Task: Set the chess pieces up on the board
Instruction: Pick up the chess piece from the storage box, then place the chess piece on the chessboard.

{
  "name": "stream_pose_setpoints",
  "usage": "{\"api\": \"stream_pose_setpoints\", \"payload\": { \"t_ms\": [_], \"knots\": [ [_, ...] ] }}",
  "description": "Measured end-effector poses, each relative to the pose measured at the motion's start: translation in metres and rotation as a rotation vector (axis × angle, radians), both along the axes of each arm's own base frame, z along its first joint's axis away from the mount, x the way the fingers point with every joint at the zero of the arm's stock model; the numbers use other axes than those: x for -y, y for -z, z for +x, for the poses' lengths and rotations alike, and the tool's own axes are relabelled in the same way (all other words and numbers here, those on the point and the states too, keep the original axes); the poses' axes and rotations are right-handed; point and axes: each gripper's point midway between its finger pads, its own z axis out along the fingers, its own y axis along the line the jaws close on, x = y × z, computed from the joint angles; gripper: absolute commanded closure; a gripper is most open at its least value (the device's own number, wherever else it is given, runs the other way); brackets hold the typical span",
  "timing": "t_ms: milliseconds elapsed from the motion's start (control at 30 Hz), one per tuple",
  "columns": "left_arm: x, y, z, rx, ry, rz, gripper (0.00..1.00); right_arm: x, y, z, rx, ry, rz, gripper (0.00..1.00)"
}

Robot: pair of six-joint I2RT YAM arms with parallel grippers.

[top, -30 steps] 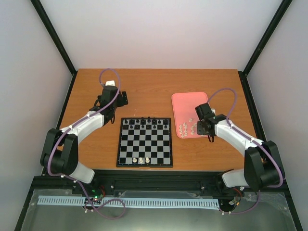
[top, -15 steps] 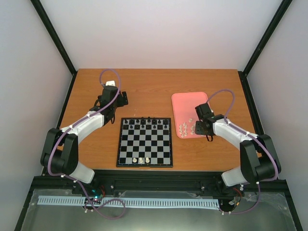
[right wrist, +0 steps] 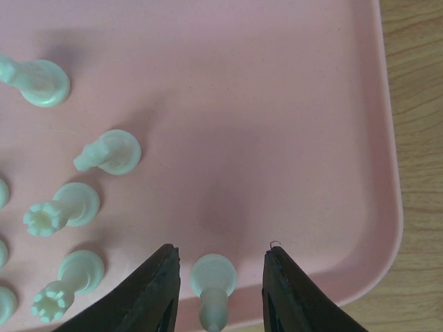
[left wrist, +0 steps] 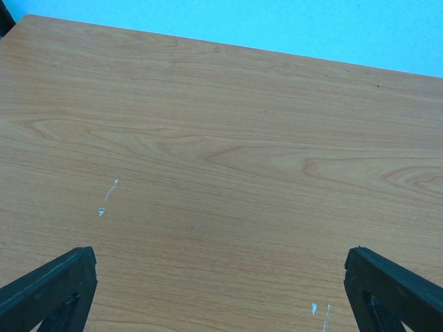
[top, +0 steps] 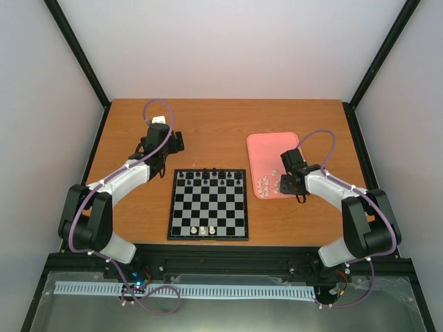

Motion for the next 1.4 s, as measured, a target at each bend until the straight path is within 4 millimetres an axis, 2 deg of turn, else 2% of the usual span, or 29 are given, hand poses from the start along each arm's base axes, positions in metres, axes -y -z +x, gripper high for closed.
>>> {"api": "stream_pose_setpoints", "payload": {
  "t_ms": [300,467,600,833,933,1033,1133,1233,1300,1400],
  "knots": [
    [0.000,0.000,0.000,0.000,0.000,0.000,0.00,0.001,0.009,-0.002,-0.026,0.002,-0.001,0.65],
    [0.000,0.000,0.000,0.000,0.000,0.000,0.00,0.000,0.009,-0.002,-0.026,0.003,0.003,0.75],
    [0.000,0.000,0.000,0.000,0.000,0.000,0.00,-0.001,0.009,-0.001,-0.024,0.004,0.011,0.95],
    [-0.001,0.000,0.000,0.001,-0.006,0.004,0.00,-0.002,0.007,-0.001,-0.018,0.000,0.017,0.97],
    [-0.002,0.000,0.000,0.001,-0.009,0.006,0.00,-0.004,-0.003,-0.002,0.003,-0.006,0.035,0.97],
    [-0.002,0.000,0.000,0.001,-0.010,0.006,0.00,-0.010,-0.030,-0.003,0.058,-0.028,0.041,0.97],
    [-0.002,0.000,0.000,0.002,-0.010,0.006,0.00,-0.033,-0.073,0.001,0.147,-0.096,0.057,0.97],
    [-0.003,0.000,0.000,0.002,-0.013,0.008,0.00,-0.073,-0.109,-0.002,0.223,-0.214,0.104,0.97],
    [-0.003,0.000,0.000,0.002,-0.015,0.010,0.00,-0.110,-0.122,-0.015,0.239,-0.333,0.145,0.97],
    [-0.003,0.000,0.000,0.002,-0.015,0.010,0.00,-0.161,-0.118,-0.044,0.200,-0.508,0.171,0.97]
  ]
}}
